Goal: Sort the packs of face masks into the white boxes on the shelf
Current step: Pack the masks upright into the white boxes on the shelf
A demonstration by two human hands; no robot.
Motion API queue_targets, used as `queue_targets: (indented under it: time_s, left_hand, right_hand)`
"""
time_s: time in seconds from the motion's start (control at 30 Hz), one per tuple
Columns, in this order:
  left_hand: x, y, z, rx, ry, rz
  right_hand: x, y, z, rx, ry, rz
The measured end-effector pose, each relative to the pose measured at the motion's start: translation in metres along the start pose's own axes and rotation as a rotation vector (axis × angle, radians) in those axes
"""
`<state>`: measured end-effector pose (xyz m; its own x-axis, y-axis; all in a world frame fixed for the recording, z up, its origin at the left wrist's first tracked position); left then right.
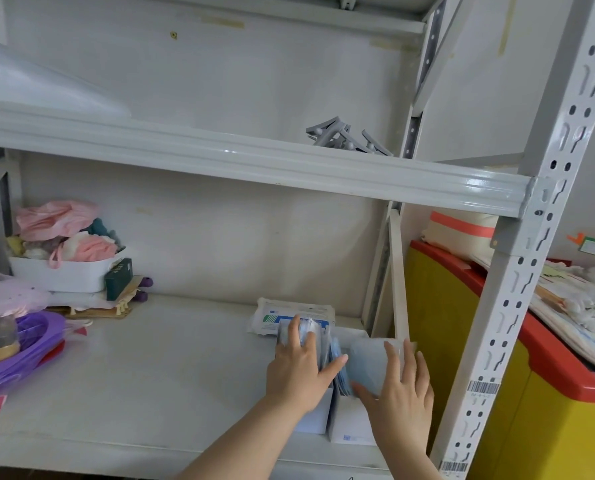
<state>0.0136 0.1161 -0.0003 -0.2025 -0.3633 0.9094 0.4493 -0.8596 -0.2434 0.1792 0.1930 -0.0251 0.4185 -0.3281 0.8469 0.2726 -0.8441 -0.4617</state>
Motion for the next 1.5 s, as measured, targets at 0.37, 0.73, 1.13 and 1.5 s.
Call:
queue_targets:
  time_s: [0.37,0.73,1.13,1.5]
  left_hand:
    - [-0.003,0.002,-0.002,-0.048,-0.030,-0.003]
    - [-0.003,-0.001,-0.004,-0.046,0.024,-0.009]
    - [-0.004,0.000,-0.007,-0.043,0.033,0.010]
    - [-0.004,0.000,-0.004,-0.048,0.010,0.002]
  right_hand:
    - [0.004,0.006,-0.007,-0.047,0.110,-0.017]
    - [0.004,0.012,-0.063,0.326,0.207,-0.220]
    - [-0.011,0.017,-0.048,0.291,-0.107,-0.133]
    - [-0.006,-0.004,-0.051,0.300,0.327,-0.239]
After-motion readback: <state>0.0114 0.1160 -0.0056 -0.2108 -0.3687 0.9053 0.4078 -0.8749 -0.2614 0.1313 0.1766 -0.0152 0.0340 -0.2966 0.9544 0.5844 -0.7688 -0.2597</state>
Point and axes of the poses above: each hand's wrist, its own y-axis away from the middle knuckle, its own x-axis out of the back of the hand, z = x × y, the point moved 8 cm from there along -y, towards the middle knuckle, and after that the axes turned 9 degrees about -z, right-handed, at the moved point
